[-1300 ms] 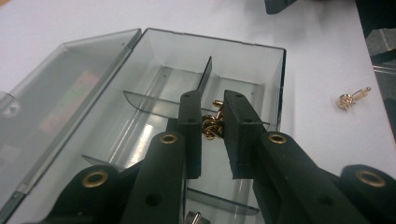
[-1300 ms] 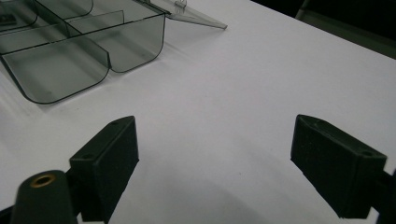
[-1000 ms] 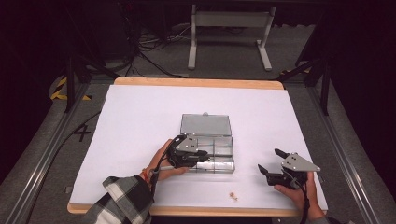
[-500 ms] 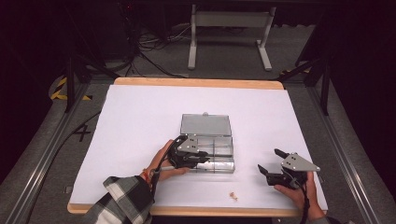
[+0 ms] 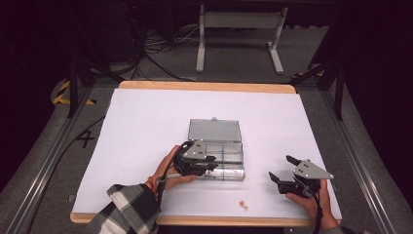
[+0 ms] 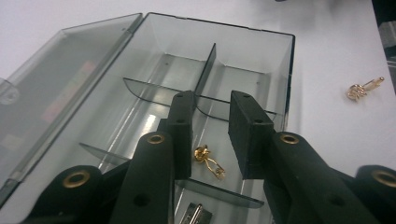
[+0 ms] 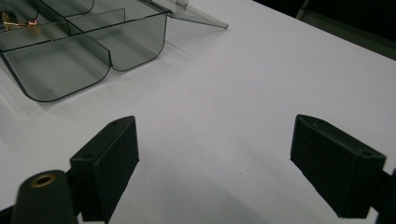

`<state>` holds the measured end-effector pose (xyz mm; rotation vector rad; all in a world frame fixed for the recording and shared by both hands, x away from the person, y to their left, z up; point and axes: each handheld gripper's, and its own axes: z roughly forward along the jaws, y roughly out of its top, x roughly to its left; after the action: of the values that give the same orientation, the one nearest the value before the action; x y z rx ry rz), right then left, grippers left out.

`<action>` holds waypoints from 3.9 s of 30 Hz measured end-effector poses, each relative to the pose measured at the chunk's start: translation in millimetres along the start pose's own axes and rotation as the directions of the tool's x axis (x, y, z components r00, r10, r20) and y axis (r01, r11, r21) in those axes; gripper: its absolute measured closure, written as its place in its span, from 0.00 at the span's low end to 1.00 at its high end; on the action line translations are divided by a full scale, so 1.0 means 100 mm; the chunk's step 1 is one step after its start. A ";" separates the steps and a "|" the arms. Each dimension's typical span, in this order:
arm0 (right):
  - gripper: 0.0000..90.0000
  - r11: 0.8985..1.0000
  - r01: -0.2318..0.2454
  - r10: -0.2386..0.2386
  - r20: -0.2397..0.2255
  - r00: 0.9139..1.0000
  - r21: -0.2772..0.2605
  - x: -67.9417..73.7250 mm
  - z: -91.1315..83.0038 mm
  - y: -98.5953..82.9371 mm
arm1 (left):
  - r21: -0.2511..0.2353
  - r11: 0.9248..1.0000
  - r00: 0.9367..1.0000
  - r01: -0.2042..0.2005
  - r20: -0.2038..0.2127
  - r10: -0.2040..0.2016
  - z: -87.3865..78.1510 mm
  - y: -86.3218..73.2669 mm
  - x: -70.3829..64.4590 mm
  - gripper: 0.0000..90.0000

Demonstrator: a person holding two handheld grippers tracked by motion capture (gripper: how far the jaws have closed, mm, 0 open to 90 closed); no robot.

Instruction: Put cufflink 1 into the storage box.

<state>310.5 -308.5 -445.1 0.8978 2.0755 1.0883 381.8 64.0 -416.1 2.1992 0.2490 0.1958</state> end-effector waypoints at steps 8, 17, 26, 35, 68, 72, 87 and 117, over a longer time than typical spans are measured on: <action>0.18 1.000 0.007 -0.007 0.007 1.000 0.007 0.01 0.01 0.00 | -0.056 0.998 0.999 -0.004 -0.053 0.001 -0.18 0.03 -0.02 0.76; 0.21 1.000 -0.011 0.011 0.026 1.000 -0.011 0.01 -0.02 -0.01 | -0.153 0.988 0.986 0.022 -0.161 -0.047 -0.68 -0.16 -0.11 0.75; 0.21 1.000 0.002 -0.002 0.016 1.000 0.001 0.01 -0.01 0.00 | -0.126 0.992 0.975 0.014 -0.216 -0.041 -0.97 -0.48 -0.18 0.73; 0.22 1.000 0.010 -0.010 -0.014 1.000 0.018 0.01 -0.01 0.01 | -0.096 0.994 0.965 0.048 -0.253 -0.071 -1.08 -0.82 -0.19 0.67; 0.57 0.988 0.126 -0.070 -0.466 0.882 0.091 0.81 -0.02 0.20 | -0.129 0.973 0.941 0.193 -0.258 -0.221 -1.10 -1.31 -0.25 0.35; 0.61 0.987 0.136 -0.073 -0.502 0.862 0.089 0.89 0.02 0.22 | -0.134 0.971 0.940 0.199 -0.256 -0.227 -1.10 -1.31 -0.24 0.34; 0.64 0.987 0.142 -0.079 -0.533 0.842 0.078 0.98 0.03 0.26 | -0.121 0.973 0.940 0.195 -0.259 -0.221 -1.09 -1.31 -0.24 0.33; 0.89 0.986 0.145 -0.088 -0.484 0.871 0.082 1.00 0.07 0.30 | -0.126 0.972 0.938 0.198 -0.262 -0.225 -1.10 -1.31 -0.25 0.33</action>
<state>266.8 -213.6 -443.0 0.5783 2.5847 1.2267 318.6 219.2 -457.4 2.0268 0.6158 0.3856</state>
